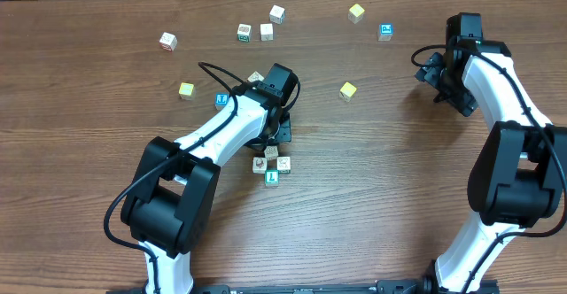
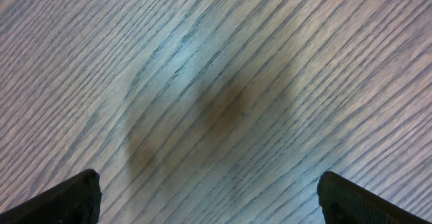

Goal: Form a circle

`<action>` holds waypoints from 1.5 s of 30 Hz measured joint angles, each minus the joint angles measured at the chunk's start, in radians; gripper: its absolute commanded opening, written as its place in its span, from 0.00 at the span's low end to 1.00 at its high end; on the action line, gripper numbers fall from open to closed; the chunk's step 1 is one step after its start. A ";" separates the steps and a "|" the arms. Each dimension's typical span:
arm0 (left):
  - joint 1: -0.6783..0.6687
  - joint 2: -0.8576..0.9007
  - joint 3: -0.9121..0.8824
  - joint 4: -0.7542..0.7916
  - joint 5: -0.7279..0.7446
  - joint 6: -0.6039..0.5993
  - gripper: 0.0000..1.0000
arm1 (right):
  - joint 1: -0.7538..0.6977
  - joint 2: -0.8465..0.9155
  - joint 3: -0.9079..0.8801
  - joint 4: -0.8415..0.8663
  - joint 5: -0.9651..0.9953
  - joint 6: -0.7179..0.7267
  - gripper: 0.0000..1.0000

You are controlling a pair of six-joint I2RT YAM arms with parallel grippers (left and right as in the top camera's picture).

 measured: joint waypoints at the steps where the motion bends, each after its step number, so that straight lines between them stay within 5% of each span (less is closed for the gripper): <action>1: 0.000 0.000 0.000 0.004 0.000 0.000 0.04 | 0.000 0.000 0.000 0.000 0.000 0.000 1.00; 26: 0.279 0.000 0.117 -0.114 -0.035 0.000 0.06 | 0.000 0.000 0.000 0.001 0.000 0.000 1.00; 29: 0.296 0.000 0.117 -0.114 -0.038 -0.002 0.34 | 0.000 0.000 0.000 0.000 0.000 0.000 1.00; 30: 0.298 0.000 0.117 -0.116 -0.039 -0.002 0.57 | 0.000 0.000 0.000 0.000 0.000 0.001 1.00; 31: 0.302 0.000 0.117 -0.119 -0.040 -0.005 0.99 | 0.000 0.000 0.000 0.000 0.000 0.000 1.00; 45: 0.302 0.000 0.117 -0.125 -0.042 -0.004 1.00 | 0.000 0.000 0.000 0.000 0.000 0.001 1.00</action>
